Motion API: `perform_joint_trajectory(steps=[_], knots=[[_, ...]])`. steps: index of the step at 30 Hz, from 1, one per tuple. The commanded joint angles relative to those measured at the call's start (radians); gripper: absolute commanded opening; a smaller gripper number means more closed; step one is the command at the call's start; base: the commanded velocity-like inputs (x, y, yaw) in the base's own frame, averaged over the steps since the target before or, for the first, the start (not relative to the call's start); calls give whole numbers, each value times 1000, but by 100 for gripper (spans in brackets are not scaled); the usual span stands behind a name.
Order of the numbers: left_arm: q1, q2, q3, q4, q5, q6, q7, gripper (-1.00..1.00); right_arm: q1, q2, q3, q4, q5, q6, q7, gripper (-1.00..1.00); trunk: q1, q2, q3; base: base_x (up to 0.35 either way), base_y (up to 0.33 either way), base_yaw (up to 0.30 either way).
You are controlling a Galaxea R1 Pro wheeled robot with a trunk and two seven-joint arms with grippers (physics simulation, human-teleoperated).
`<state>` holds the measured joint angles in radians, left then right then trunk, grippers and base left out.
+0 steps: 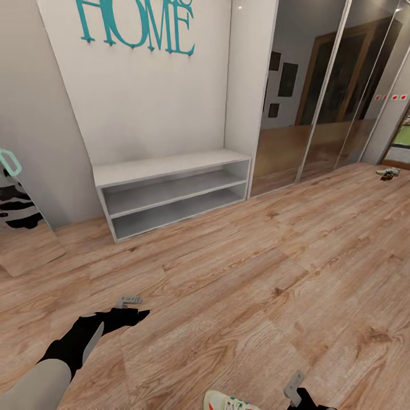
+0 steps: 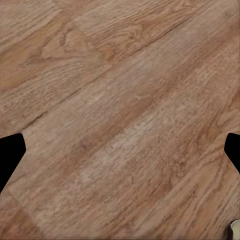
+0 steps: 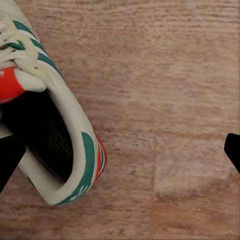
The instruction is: Pick up the two gym shoes and the two sandals from the corridor floor and place them onto the hallstand (shoe rack) in the corridor, making sure they are on the rack and not on the floor. Arrange them so the two gym shoes are next to each other and the two sandals are next to each other.
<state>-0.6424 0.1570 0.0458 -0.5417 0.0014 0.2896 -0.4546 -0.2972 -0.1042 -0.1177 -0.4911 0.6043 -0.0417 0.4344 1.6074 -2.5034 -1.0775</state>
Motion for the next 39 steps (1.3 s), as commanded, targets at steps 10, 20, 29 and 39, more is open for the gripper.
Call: perform_joint_trajectory(steps=[10,20,29,39], knots=[[0,-1,5,-1,0,9,-6,100,0,0,-7,43,11,-5,7,100,0,0,-1,0,0,27],[0,-1,5,-1,0,10,-6,100,0,1,-8,83,11,-4,6,100,0,0,-1,0,0,3],[-1,-2,6,-1,0,11,-6,100,0,1,-7,87,11,-4,6,100,0,0,-1,0,0,0],[-2,-3,5,-1,0,13,-6,100,0,1,-8,88,11,-4,6,100,3,-2,-32,0,0,0]])
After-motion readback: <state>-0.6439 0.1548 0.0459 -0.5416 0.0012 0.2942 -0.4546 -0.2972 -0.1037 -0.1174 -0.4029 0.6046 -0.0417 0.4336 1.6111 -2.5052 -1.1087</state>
